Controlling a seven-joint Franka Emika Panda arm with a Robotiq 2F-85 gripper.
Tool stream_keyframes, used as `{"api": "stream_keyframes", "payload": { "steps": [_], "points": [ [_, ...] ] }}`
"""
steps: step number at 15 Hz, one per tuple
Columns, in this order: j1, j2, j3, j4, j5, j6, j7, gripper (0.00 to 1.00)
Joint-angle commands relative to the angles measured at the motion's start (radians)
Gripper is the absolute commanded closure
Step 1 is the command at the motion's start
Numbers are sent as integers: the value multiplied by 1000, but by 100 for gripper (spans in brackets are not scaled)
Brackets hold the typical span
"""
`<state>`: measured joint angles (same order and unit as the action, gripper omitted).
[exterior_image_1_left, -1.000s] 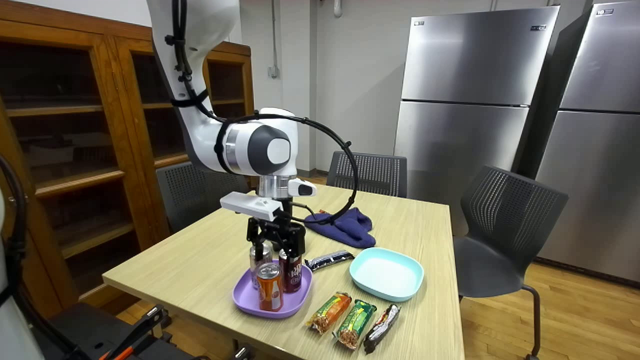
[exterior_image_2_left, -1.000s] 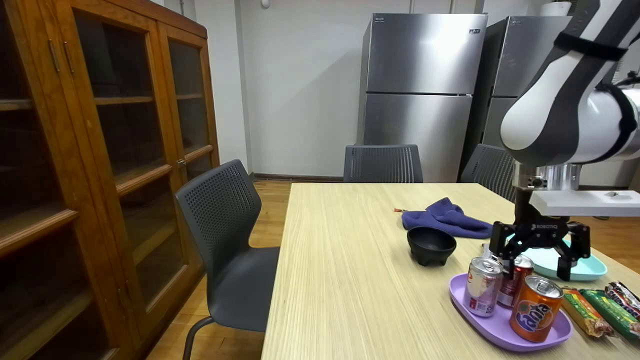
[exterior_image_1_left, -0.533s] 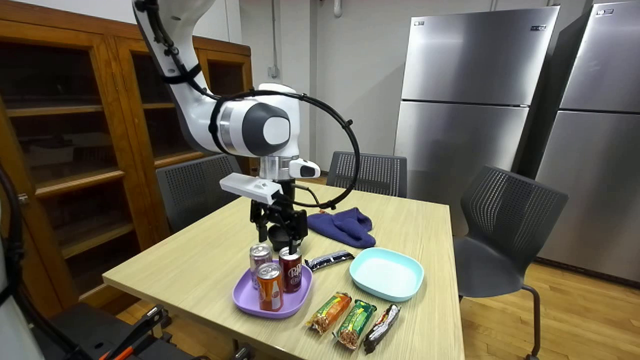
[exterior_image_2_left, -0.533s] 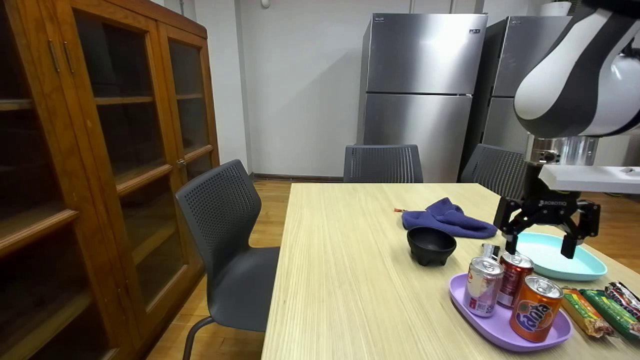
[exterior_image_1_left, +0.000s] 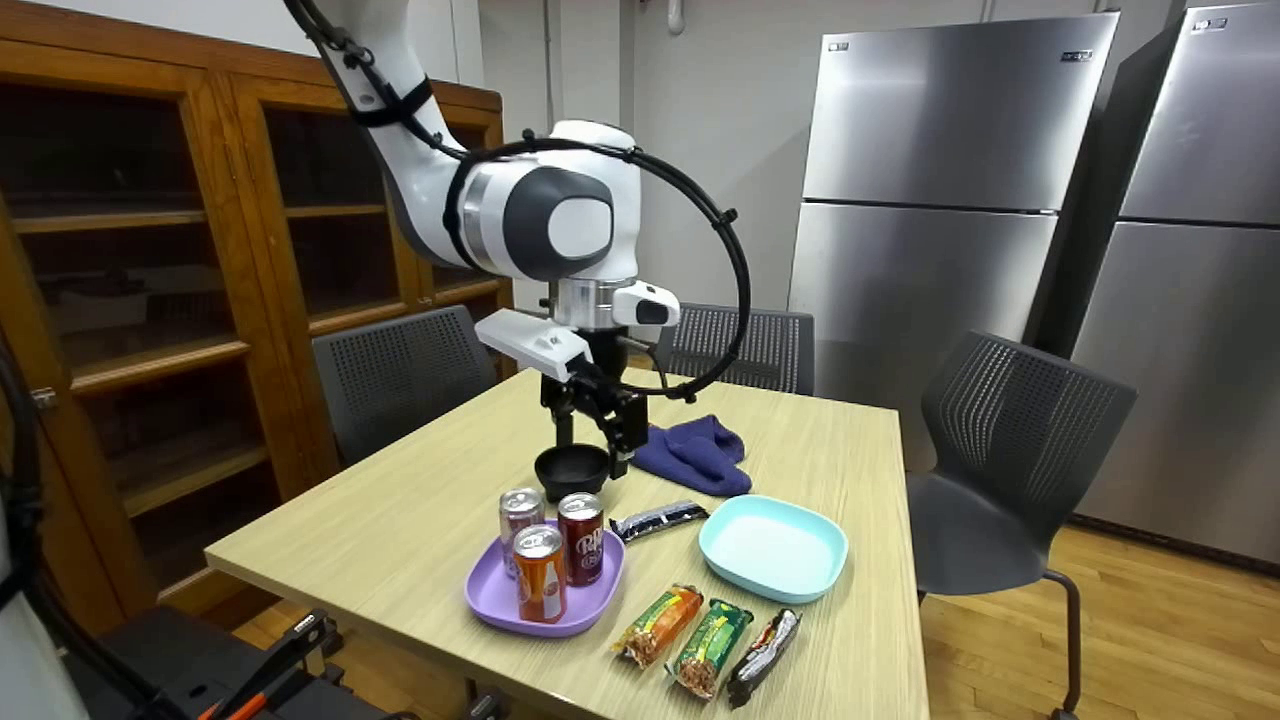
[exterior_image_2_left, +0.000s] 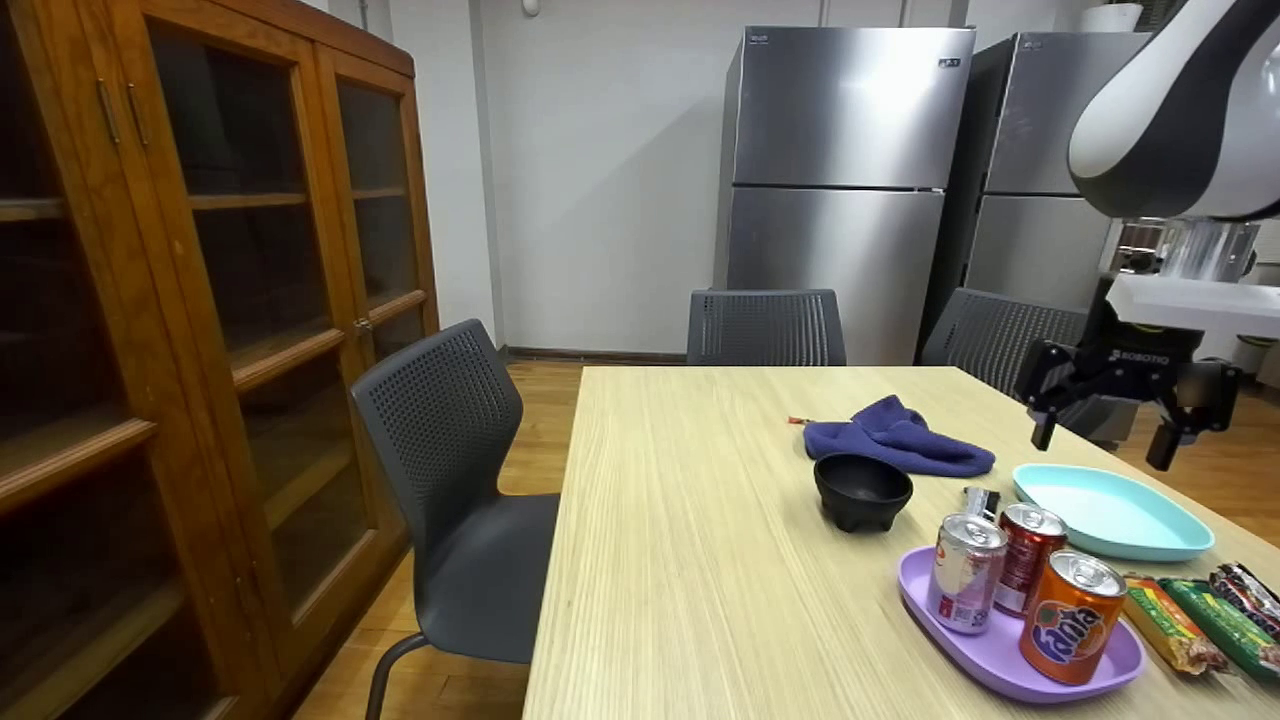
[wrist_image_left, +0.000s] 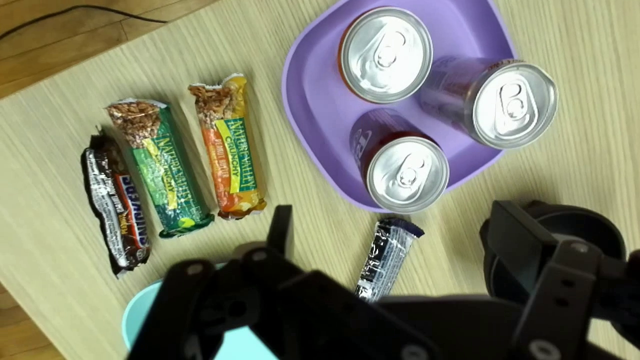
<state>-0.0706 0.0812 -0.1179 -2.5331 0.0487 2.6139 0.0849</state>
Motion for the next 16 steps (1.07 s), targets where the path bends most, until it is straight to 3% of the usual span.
{"api": "stream_keyframes", "payload": {
  "steps": [1, 9, 16],
  "points": [
    [-29, 25, -7, 61, 42, -42, 8, 0],
    [-26, 206, 5, 234, 121, -23, 62, 0],
    [1, 386, 6, 380, 124, -9, 185, 0]
  ]
}}
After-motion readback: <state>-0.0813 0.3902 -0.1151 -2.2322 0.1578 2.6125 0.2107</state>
